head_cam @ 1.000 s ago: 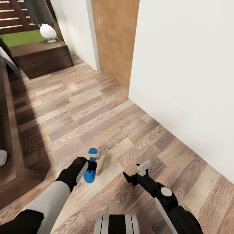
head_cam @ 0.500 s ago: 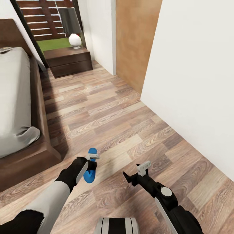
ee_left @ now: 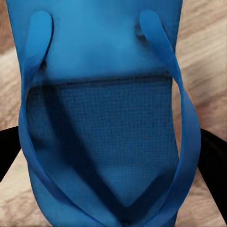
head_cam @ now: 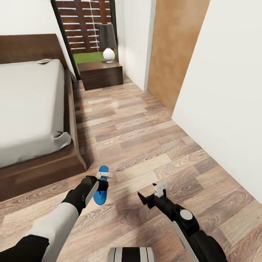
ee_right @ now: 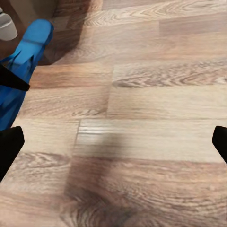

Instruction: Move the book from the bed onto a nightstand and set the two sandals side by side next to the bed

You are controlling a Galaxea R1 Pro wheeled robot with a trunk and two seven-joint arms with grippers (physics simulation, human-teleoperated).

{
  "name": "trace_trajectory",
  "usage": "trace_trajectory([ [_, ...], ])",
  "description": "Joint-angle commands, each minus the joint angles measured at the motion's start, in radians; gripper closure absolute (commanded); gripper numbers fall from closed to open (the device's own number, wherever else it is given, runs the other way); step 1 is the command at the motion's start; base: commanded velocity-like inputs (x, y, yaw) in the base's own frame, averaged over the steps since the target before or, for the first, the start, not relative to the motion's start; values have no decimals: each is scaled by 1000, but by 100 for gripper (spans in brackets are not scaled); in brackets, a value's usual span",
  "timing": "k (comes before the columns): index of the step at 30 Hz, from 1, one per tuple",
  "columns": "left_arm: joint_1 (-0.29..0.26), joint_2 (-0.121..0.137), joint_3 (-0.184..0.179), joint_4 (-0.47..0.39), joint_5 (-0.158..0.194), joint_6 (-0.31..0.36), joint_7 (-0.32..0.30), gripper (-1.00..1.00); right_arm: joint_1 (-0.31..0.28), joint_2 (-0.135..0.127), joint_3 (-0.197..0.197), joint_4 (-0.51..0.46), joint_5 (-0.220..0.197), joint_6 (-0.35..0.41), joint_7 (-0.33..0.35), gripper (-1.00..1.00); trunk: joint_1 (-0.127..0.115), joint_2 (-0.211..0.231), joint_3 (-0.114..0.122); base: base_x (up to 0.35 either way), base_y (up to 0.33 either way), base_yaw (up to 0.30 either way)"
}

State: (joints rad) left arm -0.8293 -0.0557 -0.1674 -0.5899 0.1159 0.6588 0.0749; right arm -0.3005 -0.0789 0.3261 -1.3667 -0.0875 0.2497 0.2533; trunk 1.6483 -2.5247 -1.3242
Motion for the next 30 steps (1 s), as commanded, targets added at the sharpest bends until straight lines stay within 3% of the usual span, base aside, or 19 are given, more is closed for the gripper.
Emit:
trace_trajectory([
  [1,-1,0,-4,-1,10,4,8,100,0,-1,1,-2,-9,6,0,-100,-1,0,3,0,0,282],
  [10,-1,0,-4,-1,11,4,8,100,0,-1,1,-2,-9,6,0,-100,-5,2,38,-5,0,282],
  [24,-1,0,-4,-1,10,4,8,100,0,-1,1,0,-9,6,0,-100,-11,5,92,-304,0,282],
  [30,-1,0,-4,-1,12,4,8,100,0,-1,1,1,-9,6,-2,-100,-14,7,115,-79,0,282],
])
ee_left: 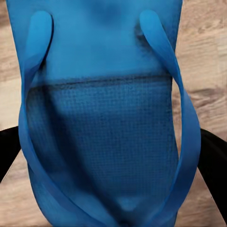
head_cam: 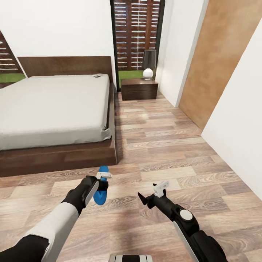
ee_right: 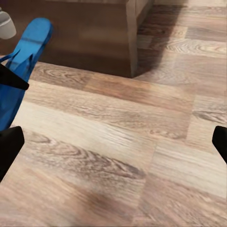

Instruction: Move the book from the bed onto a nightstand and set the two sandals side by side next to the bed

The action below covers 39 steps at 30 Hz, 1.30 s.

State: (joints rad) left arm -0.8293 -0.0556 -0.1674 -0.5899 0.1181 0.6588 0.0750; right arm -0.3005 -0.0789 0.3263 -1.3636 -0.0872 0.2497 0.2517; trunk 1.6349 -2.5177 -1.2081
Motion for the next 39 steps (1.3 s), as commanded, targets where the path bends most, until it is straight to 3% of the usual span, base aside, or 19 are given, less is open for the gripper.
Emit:
trace_trajectory([
  [1,-1,0,-4,-1,10,4,8,100,0,-1,1,-2,-9,6,0,-100,-1,0,3,-3,5,282],
  [11,-1,0,-3,-1,12,4,8,100,0,-1,0,-2,-9,6,1,-100,-5,2,42,-35,141,282],
  [23,-1,0,0,-1,16,5,5,100,0,-1,-1,-3,-9,6,1,-100,-10,5,88,0,300,282],
  [39,-1,2,2,-1,17,4,5,100,-1,-1,-1,-3,-9,6,1,-100,-10,5,88,-4,305,282],
])
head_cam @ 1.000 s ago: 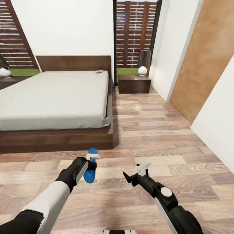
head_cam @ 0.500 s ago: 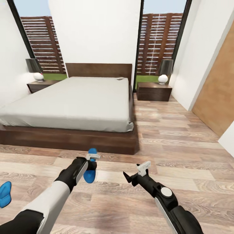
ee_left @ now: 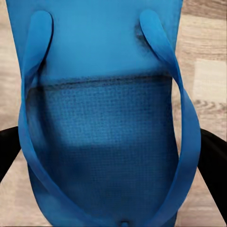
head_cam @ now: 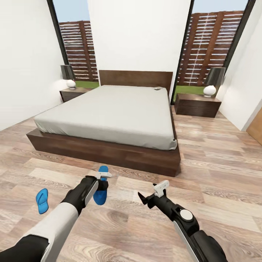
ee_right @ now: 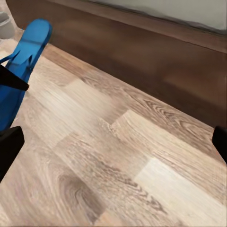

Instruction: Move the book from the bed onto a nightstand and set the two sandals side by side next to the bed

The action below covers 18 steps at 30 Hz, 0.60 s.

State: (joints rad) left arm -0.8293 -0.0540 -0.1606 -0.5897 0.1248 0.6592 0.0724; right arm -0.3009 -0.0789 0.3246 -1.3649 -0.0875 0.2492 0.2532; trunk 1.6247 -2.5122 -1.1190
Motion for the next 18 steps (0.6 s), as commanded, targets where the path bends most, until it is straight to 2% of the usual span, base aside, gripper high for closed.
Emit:
trace_trajectory([
  [1,-1,1,-4,-1,10,3,8,100,0,-1,1,-2,-9,7,0,-100,0,0,-1,-56,197,282],
  [9,-1,0,-4,-1,12,-3,8,100,0,-1,1,-2,-9,7,0,-100,0,0,-1,-44,225,282],
  [18,-1,0,-4,-1,13,-8,10,100,0,-1,1,-2,-9,7,0,-100,0,0,-1,176,217,282],
])
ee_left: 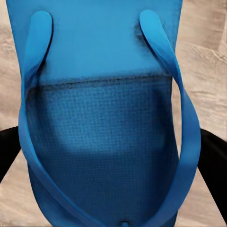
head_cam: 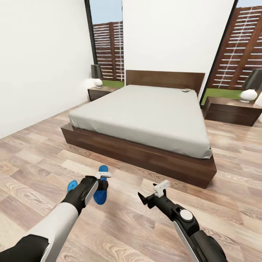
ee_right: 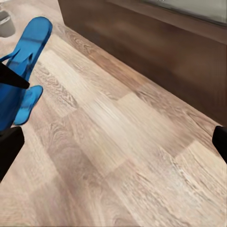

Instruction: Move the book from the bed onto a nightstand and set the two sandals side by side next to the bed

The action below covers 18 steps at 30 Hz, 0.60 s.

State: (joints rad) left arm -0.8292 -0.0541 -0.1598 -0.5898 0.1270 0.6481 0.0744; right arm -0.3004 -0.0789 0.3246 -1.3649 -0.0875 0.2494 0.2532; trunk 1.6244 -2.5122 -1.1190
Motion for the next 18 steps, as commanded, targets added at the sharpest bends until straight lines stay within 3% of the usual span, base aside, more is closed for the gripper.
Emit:
trace_trajectory([
  [1,-1,1,-5,-1,11,3,8,100,0,-1,1,-2,-9,7,0,-100,0,0,-1,70,60,282],
  [18,1,4,-4,4,13,0,8,100,0,-1,1,-2,-9,7,0,-100,0,0,-1,29,6,282],
])
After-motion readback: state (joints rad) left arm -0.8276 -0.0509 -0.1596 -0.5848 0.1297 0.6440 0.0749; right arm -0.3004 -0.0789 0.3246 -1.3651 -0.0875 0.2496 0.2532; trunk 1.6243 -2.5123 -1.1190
